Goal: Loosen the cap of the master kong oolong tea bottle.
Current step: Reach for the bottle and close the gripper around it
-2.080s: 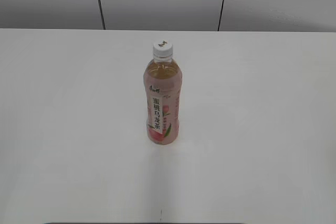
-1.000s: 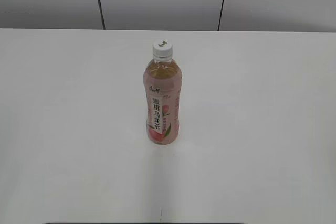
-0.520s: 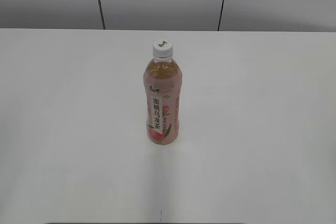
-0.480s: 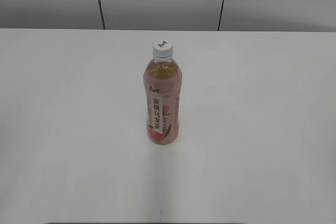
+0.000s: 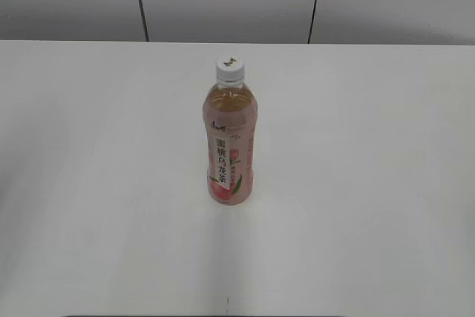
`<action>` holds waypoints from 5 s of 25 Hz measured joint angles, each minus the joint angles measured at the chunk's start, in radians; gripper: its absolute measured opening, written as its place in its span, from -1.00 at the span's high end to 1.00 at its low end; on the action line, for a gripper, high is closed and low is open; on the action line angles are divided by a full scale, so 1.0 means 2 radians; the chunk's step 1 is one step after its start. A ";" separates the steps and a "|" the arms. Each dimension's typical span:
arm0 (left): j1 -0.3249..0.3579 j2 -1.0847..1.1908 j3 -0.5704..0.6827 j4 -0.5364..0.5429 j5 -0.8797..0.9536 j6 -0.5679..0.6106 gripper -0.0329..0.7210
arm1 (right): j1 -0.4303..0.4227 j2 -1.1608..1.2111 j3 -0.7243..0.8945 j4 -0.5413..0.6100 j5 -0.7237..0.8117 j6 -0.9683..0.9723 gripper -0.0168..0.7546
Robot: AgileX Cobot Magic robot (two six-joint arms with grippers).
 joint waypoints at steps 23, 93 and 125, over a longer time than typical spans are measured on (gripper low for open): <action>-0.162 0.306 0.150 -0.030 -0.467 0.063 0.09 | 0.000 0.000 0.000 0.000 -0.001 0.000 -0.35; -0.238 0.770 -0.041 0.342 -0.865 -0.182 -0.59 | 0.000 0.000 0.000 0.000 -0.001 0.000 -0.35; -0.239 0.770 -0.041 0.350 -0.866 -0.182 -0.11 | 0.000 0.000 0.000 0.000 -0.001 0.000 -0.35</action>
